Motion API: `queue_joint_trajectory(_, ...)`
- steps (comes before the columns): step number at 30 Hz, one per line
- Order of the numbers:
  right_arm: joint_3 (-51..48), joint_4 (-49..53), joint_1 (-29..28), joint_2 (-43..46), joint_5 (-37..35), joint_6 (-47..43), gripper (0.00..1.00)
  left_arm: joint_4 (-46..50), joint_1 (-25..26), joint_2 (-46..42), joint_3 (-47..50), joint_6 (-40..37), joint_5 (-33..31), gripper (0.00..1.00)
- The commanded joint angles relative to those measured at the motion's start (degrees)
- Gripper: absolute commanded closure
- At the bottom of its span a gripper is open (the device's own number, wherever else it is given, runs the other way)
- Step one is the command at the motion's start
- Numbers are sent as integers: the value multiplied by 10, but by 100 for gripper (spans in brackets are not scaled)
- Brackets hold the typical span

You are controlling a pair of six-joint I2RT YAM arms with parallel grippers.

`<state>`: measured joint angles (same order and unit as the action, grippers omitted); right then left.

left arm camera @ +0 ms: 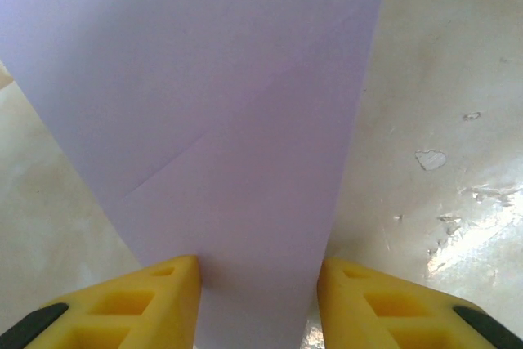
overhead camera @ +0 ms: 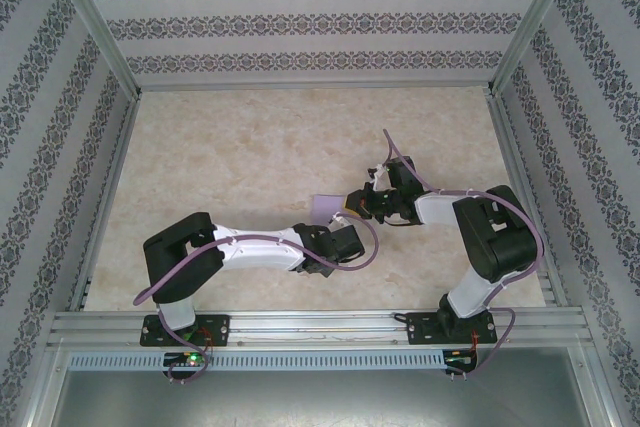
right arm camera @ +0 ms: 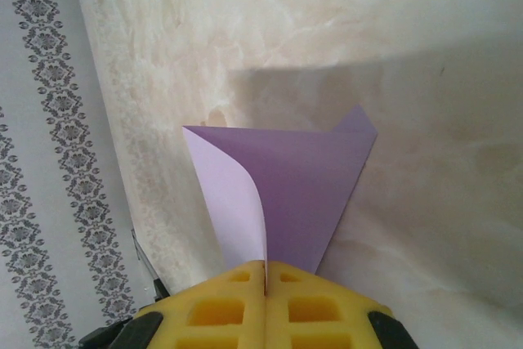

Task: Fold a paper plane with a square sheet of paper (fold left side to right side)
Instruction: Fold the wing for the fifth time at the center of the table.

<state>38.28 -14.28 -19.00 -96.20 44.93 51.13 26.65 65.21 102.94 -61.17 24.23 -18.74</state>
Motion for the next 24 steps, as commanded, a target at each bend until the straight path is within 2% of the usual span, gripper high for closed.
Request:
queue_joint_trajectory(1,10,8,-5,-8,-7,0,99,13,6,7,-2,13,-17,61)
queue_joint_trajectory(10,8,10,-3,-14,-10,-5,98,13,6,8,-2,14,-19,75)
queue_joint_trajectory(13,8,15,-2,-14,-12,-10,97,15,6,6,-1,16,-24,83)
queue_joint_trajectory(18,4,28,0,-6,-22,-24,88,15,2,-8,3,24,-32,95)
queue_joint_trajectory(24,-9,64,25,48,-55,-58,70,-18,-15,-32,26,27,13,99)
